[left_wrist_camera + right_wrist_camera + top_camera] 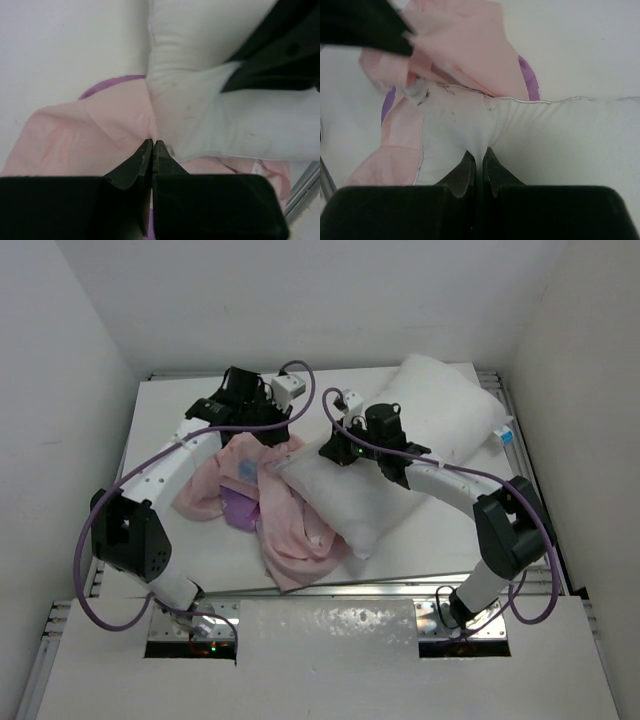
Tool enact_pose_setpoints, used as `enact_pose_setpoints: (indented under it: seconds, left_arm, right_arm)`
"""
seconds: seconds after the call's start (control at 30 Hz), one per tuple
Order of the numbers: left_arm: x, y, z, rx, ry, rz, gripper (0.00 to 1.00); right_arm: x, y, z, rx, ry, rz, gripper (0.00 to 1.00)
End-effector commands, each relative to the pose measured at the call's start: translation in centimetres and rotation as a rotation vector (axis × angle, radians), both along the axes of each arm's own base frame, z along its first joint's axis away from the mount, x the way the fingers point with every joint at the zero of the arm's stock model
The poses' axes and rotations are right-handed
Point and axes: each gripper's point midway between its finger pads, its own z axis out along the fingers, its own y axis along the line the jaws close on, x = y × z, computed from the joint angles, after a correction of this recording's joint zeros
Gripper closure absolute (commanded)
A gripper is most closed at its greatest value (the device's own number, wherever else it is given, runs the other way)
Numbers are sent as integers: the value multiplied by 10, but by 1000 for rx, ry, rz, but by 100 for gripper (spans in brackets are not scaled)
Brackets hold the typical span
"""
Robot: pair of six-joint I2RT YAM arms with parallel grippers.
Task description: Put the pillow into the pillowcase
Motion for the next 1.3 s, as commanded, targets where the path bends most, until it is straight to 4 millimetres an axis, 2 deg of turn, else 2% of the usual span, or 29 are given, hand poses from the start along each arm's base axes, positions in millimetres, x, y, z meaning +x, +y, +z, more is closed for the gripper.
enact_pose_setpoints:
  seconds: [0.0,0.07,0.13,0.17,0.3,0.33,0.4,0.5,0.53,0.57,0.63,0.67,0.7,0.73,0.77,0.8,0.83,0.9,0.93,0.97,1.0,1.03,1.07,1.1,1.13,1.17,1.2,1.23,1.27]
  left_arm:
    - [-21,-6,32,-50,-72,-124,100]
    - [-25,3,36,-1,-101,-130,100]
    - [-24,12,37,47,-123,-115,100]
    - [-22,22,35,99,-138,-95,100]
    - [-14,34,31,165,-158,-53,100]
    - [-14,33,31,157,-156,-56,100]
    - [-14,20,35,98,-146,-86,100]
    - [-20,-5,44,38,-136,-165,100]
    - [-21,-11,45,40,-140,-179,100]
    - [-22,-22,46,43,-145,-200,100]
    - [-18,-28,44,23,-143,-198,100]
    - [-7,-28,39,13,-142,-156,100]
    - [3,-24,35,17,-149,-118,100]
    - [17,-11,18,71,-140,-41,92]
    - [32,3,14,87,-149,31,82]
    - [39,13,6,109,-134,76,73]
    - [44,31,-3,136,-92,131,52]
    - [41,41,-2,121,-62,154,32]
    - [32,44,8,97,-81,150,21]
    - [28,48,13,89,-104,154,16]
    - [18,48,12,75,-113,138,10]
    - [11,49,37,49,-174,133,10]
    - [6,49,41,48,-166,132,10]
    - [2,49,50,44,-157,128,12]
    - [-9,53,44,63,-119,121,23]
    - [-15,54,38,70,-107,119,23]
    - [-27,57,14,91,-57,103,42]
    - [-35,56,6,111,-53,66,53]
    - [-41,58,-10,136,-25,56,65]
  right_arm:
    - [53,4,58,195,-96,-255,100]
    - [71,-9,68,189,-134,-364,100]
    - [81,-17,77,202,-160,-407,100]
    - [86,-17,86,219,-179,-412,100]
    - [103,-23,101,249,-206,-474,100]
    - [107,-22,99,261,-196,-489,100]
    - [115,-21,110,304,-211,-518,100]
    - [127,-18,115,379,-169,-570,100]
    - [132,-16,109,377,-159,-576,100]
    - [137,-13,113,390,-162,-579,100]
    - [143,-8,109,409,-137,-579,100]
    - [149,-3,99,398,-120,-574,100]
    - [150,1,93,386,-108,-564,93]
    - [150,9,88,356,-95,-517,80]
    - [153,12,70,301,-79,-498,65]
    - [150,15,63,220,-112,-431,40]
    - [143,18,56,167,-89,-362,26]
    - [134,7,71,93,-176,-287,13]
    - [122,1,65,70,-187,-249,10]
    - [116,-7,71,54,-222,-235,7]
    - [108,-19,100,32,-321,-212,1]
    - [97,-25,92,-14,-317,-189,1]
    - [90,-34,110,-69,-398,-161,1]
    - [80,-42,100,-143,-383,-128,1]
    - [71,-48,110,-198,-435,-93,1]
    - [67,-51,98,-220,-397,-86,1]
    - [58,-59,109,-258,-448,-64,1]
    - [47,-65,92,-298,-422,-41,3]
    - [40,-68,91,-330,-456,-4,8]
